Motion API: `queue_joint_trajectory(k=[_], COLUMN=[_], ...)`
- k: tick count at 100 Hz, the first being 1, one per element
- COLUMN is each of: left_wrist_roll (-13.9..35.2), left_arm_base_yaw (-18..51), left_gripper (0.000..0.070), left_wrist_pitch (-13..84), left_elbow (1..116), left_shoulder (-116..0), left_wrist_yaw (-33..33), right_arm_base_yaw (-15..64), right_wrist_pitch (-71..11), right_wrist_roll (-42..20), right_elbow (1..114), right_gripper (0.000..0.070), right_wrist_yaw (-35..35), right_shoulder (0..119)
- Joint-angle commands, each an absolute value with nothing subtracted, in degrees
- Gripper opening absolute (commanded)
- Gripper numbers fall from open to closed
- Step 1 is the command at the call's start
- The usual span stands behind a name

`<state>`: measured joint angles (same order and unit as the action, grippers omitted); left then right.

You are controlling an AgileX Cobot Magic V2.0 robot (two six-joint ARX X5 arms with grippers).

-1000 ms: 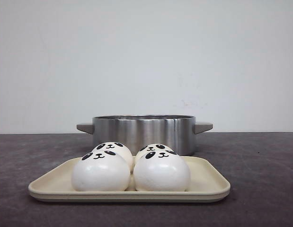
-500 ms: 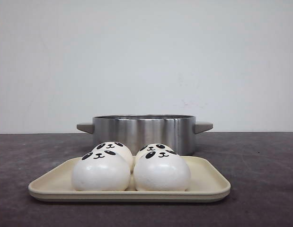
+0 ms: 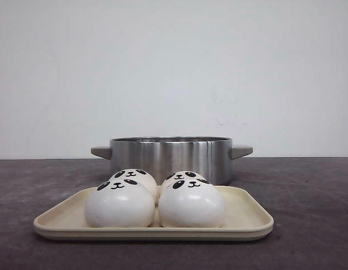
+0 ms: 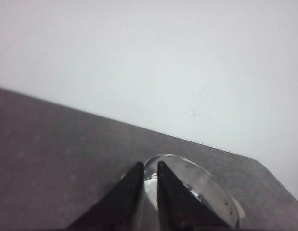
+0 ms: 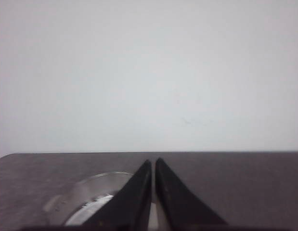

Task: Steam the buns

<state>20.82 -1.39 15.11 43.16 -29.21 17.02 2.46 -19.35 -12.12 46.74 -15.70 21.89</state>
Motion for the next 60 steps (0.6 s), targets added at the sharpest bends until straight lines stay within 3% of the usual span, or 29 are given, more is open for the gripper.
queue_joint_trajectory(k=[1,6,11,21,25,31,51,60], left_wrist_roll=[15.64,14.83,14.52,14.59,14.61,14.79,15.70,15.70], left_arm_base_yaw=[-0.97,-0.58,-0.16,1.26,1.85,2.92,6.87,8.43], left_gripper=[0.0004,0.0019,0.0116,0.0472,0.0554,0.0563,0.0561,0.0561], left_wrist_pitch=[17.32,19.14,20.18,20.10,20.10,20.95,27.77,30.87], left_elbow=[50.74,54.65,57.56,60.10,60.20,60.20,60.20,60.18], left_shoulder=[-33.74,-36.34,-38.15,-39.46,-39.46,-39.27,-38.61,-38.79], left_wrist_yaw=[18.28,19.09,19.62,19.62,19.62,19.75,22.85,22.85], right_arm_base_yaw=[2.50,2.50,2.50,2.50,2.50,2.50,2.50,2.59], right_wrist_pitch=[-21.21,-22.00,-22.17,-22.35,-22.37,-22.35,-19.70,-16.25], right_wrist_roll=[-10.96,-10.94,-10.98,-11.70,-12.43,-13.67,-14.85,-18.06], right_elbow=[51.05,52.95,54.13,55.37,55.48,55.51,55.51,55.79], right_gripper=[0.0006,0.0010,0.0069,0.0390,0.0495,0.0554,0.0557,0.0556], right_wrist_yaw=[-16.67,-17.78,-19.70,-22.63,-23.42,-24.60,-25.96,-26.26], right_shoulder=[24.27,25.71,26.70,27.66,27.66,27.64,28.23,30.06])
